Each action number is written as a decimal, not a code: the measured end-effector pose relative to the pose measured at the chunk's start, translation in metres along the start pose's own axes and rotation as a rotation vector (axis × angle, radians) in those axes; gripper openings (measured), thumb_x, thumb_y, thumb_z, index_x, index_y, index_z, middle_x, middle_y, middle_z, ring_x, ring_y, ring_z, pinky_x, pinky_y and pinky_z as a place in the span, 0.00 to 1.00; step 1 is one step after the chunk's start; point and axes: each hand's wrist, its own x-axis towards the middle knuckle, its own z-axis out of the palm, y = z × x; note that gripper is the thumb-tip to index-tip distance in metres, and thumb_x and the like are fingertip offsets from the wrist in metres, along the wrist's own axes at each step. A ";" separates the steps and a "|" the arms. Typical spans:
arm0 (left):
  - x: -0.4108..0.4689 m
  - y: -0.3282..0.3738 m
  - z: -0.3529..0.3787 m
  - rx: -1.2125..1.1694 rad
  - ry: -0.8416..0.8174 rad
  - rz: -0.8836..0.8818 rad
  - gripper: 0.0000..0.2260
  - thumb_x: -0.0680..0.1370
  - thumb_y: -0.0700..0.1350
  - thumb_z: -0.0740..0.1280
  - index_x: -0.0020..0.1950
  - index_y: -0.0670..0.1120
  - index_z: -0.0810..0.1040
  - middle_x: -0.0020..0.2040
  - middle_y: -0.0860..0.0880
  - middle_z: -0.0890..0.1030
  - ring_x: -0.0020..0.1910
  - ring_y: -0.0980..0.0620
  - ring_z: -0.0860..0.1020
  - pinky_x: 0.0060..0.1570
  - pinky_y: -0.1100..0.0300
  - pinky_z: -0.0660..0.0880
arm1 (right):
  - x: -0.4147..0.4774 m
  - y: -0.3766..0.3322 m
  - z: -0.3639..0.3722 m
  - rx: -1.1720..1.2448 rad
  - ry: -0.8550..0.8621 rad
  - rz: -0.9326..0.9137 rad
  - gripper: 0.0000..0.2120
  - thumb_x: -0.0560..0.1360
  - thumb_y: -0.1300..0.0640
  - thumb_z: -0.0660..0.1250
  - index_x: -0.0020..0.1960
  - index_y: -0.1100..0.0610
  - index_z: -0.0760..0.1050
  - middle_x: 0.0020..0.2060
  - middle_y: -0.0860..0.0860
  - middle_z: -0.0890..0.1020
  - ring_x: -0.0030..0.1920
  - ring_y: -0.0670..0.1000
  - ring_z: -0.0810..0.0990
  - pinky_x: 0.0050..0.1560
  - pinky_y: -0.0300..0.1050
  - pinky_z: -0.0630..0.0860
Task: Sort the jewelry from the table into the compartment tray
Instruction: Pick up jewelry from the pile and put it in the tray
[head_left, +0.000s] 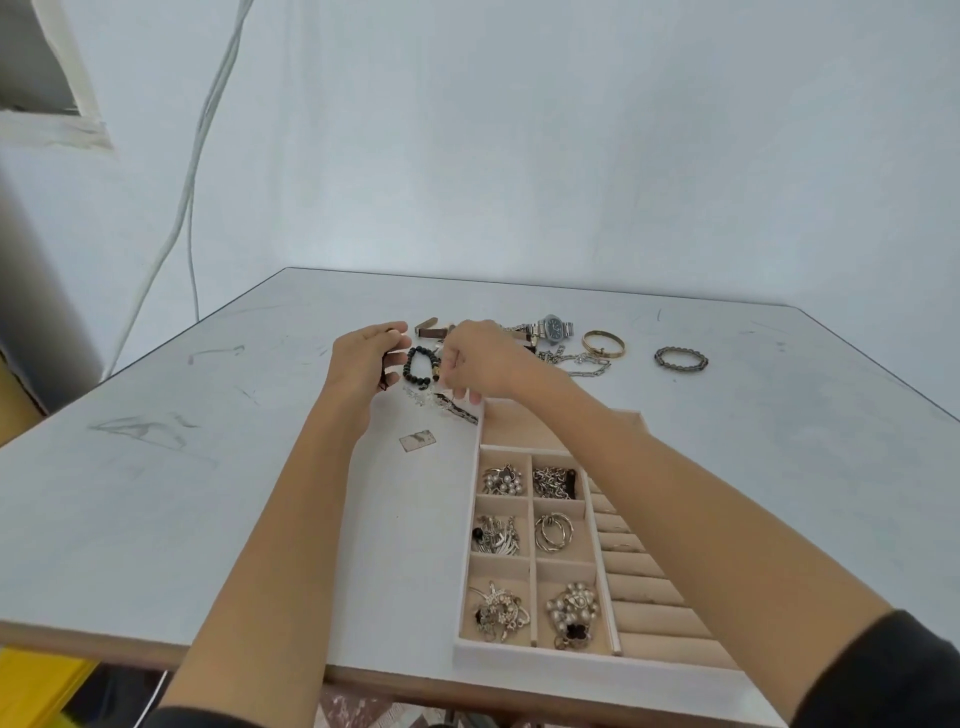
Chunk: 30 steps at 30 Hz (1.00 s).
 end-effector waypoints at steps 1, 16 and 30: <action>-0.001 0.000 0.000 0.027 -0.005 0.015 0.10 0.80 0.39 0.61 0.57 0.45 0.79 0.43 0.52 0.79 0.40 0.56 0.75 0.38 0.64 0.70 | -0.004 0.003 -0.005 0.066 0.036 -0.005 0.07 0.75 0.68 0.63 0.42 0.64 0.79 0.32 0.54 0.81 0.30 0.51 0.79 0.34 0.41 0.80; -0.035 0.009 0.012 0.086 -0.198 0.236 0.07 0.78 0.42 0.67 0.55 0.50 0.78 0.44 0.57 0.85 0.48 0.58 0.78 0.56 0.59 0.72 | -0.099 0.049 -0.043 0.606 0.189 0.008 0.06 0.72 0.68 0.69 0.48 0.64 0.81 0.33 0.57 0.82 0.29 0.50 0.79 0.32 0.40 0.79; -0.114 0.001 0.001 -0.018 -0.253 0.286 0.12 0.69 0.45 0.73 0.53 0.48 0.82 0.38 0.58 0.79 0.44 0.57 0.77 0.53 0.61 0.72 | -0.198 0.040 -0.032 0.658 0.005 -0.077 0.03 0.72 0.61 0.73 0.45 0.56 0.84 0.36 0.57 0.85 0.25 0.47 0.71 0.30 0.32 0.69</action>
